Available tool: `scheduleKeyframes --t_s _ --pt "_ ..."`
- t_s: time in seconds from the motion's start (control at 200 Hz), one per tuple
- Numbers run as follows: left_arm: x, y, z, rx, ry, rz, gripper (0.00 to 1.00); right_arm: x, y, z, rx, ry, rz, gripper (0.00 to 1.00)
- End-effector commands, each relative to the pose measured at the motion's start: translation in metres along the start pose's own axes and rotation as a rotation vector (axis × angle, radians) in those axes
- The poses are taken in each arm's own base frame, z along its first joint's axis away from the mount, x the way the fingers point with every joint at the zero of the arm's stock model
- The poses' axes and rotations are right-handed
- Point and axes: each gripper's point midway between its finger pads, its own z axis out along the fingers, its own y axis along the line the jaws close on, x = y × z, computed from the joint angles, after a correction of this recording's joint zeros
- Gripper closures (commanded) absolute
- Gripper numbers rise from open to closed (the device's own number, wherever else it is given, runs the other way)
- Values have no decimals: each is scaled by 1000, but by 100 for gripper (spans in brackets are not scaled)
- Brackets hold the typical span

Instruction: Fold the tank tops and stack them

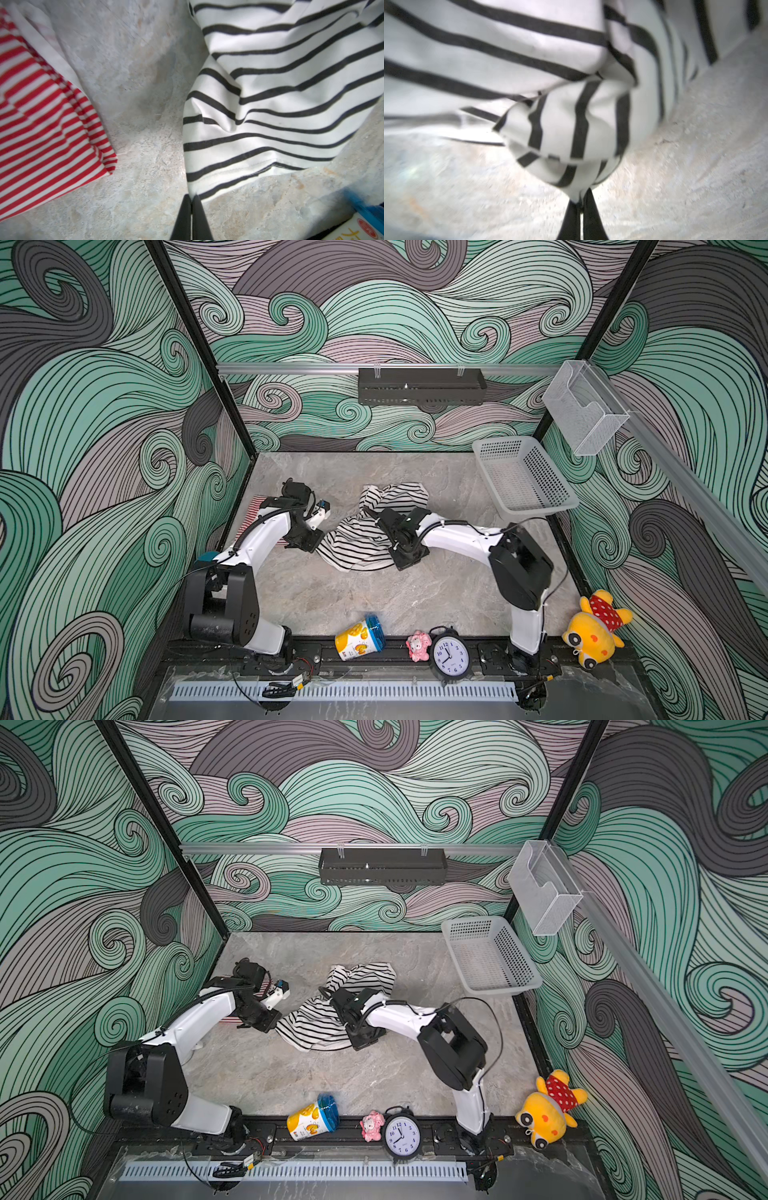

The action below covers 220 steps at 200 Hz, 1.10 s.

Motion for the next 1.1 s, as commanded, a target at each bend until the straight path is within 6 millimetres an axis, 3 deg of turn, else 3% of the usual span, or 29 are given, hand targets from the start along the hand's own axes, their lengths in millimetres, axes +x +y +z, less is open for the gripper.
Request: scheduleKeyframes --t_s 0.0,0.115,0.18,0.3,0.36,0.41,0.511,0.616,0.711,0.901,1.096 --pt "2 0 -19 -6 -9 -2 100 -7 -6 -50 -219 -106 128 100" --pt "6 -1 -18 -1 6 9 100 0 -21 -70 -418 -166 265 100" --pt "8 -4 -16 15 11 14 100 10 -29 -68 -493 -160 331 99" --pt "10 -11 -12 50 18 19 100 35 -45 -44 -544 -111 445 98" --pt "12 -16 -8 84 26 29 100 50 -48 -29 -540 -70 476 87" --pt "17 -24 -5 133 49 45 100 65 -54 -16 -484 -28 499 79" --pt "23 -32 2 190 88 34 100 86 -74 -1 -342 22 540 75" --pt "28 -33 9 190 104 33 100 82 -77 -6 -324 -15 545 75" --pt "30 -32 8 176 102 32 95 74 -66 -14 -343 -51 504 75" --pt "31 -29 5 138 74 30 70 61 -44 -15 -248 -28 358 74" --pt "35 -21 9 92 71 14 61 56 -40 -7 -56 44 249 73"
